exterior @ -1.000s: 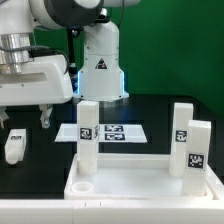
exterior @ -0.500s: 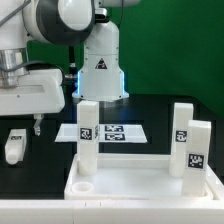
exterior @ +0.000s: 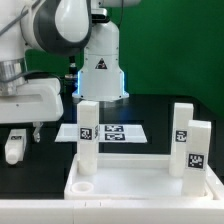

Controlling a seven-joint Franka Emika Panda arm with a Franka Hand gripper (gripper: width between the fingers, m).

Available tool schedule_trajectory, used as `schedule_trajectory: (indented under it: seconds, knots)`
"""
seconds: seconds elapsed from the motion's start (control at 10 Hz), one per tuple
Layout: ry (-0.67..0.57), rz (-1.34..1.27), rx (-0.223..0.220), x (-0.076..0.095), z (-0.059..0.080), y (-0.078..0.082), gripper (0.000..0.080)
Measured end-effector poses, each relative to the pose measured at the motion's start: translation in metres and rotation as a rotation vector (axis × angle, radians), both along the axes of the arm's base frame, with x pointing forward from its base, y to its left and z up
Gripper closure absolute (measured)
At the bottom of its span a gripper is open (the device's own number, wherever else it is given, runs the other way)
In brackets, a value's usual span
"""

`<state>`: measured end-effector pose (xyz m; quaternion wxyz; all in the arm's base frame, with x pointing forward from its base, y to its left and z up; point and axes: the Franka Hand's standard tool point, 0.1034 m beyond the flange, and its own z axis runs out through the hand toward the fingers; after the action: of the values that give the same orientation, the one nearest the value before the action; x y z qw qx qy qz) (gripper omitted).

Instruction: Assemble desk

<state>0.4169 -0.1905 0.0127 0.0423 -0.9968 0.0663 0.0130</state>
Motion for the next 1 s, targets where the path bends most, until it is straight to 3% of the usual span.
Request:
schedule_trajectory:
  seconds: [0.2, 0.4, 0.5, 0.6, 0.7, 0.9, 1.0]
  knots:
    - [0.004, 0.002, 0.000, -0.002, -0.001, 0.000, 0.0150]
    - [0.004, 0.040, -0.001, -0.002, -0.001, -0.001, 0.0436]
    - [0.004, 0.101, -0.004, -0.002, -0.001, -0.002, 0.0436]
    - [0.004, 0.179, -0.007, -0.003, -0.001, -0.004, 0.0518]
    - [-0.003, 0.278, -0.017, -0.002, 0.001, -0.001, 0.0518]
    - [-0.061, 0.624, -0.054, -0.003, 0.012, 0.039, 0.0518]
    - [-0.072, 0.724, -0.075, -0.007, 0.013, 0.042, 0.0518]
